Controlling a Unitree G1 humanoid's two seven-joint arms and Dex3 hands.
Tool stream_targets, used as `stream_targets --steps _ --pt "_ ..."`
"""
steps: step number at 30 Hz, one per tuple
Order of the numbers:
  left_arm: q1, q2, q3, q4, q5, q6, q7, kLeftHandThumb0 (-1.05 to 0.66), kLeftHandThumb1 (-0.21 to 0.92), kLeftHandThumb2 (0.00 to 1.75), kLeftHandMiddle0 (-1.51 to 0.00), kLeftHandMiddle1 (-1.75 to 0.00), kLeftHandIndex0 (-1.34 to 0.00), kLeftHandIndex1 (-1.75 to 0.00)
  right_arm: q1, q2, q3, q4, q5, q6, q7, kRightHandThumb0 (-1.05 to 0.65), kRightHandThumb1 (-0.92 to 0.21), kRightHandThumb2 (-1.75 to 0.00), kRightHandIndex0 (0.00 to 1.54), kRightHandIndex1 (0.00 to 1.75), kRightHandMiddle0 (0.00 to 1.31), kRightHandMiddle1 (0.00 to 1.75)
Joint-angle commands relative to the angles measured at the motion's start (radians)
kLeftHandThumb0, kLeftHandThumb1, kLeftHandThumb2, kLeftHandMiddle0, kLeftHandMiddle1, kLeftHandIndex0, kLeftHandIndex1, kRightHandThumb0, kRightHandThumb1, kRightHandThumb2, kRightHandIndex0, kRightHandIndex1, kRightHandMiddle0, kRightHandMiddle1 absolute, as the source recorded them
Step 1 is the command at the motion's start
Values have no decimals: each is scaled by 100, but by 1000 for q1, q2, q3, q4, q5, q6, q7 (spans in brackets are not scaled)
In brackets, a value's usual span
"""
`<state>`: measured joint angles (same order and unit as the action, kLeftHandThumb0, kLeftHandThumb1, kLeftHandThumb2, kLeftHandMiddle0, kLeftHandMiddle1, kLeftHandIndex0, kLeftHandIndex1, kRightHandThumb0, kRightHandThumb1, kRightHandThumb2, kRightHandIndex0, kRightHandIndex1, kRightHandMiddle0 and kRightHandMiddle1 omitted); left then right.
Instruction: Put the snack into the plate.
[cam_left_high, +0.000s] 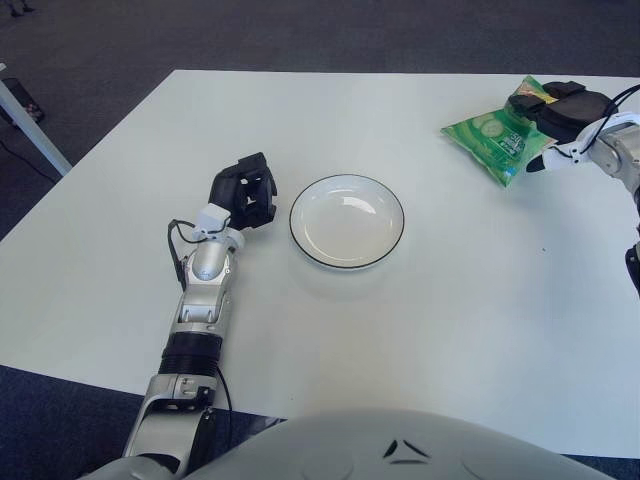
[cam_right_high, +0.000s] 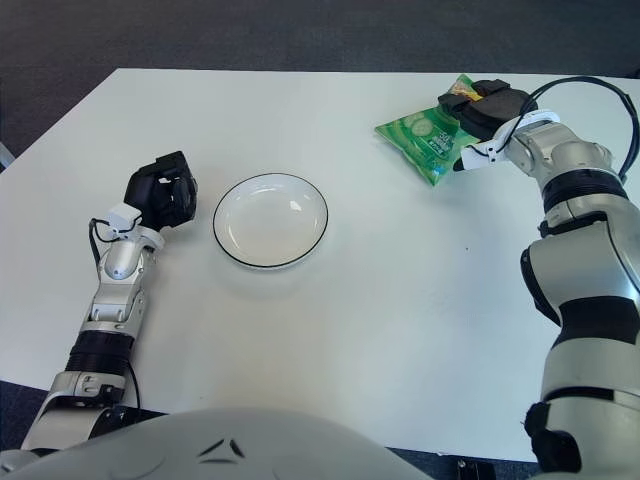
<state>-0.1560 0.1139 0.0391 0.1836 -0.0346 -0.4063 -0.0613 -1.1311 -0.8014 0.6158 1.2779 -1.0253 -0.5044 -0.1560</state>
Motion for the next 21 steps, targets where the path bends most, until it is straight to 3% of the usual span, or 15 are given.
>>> stream_targets --steps 1,21 --pt "169 -61 -19 143 5 -21 10 -48 72 91 -137 -175 -104 -175 -43 29 -5 13 32 20 21 -99 -90 -13 0 0 0 15" --pt "167 -58 -20 160 18 -58 15 -49 72 93 -140 -175 -116 -175 6 121 5 57 53 85 34 -96 -92 -14 0 0 0 29"
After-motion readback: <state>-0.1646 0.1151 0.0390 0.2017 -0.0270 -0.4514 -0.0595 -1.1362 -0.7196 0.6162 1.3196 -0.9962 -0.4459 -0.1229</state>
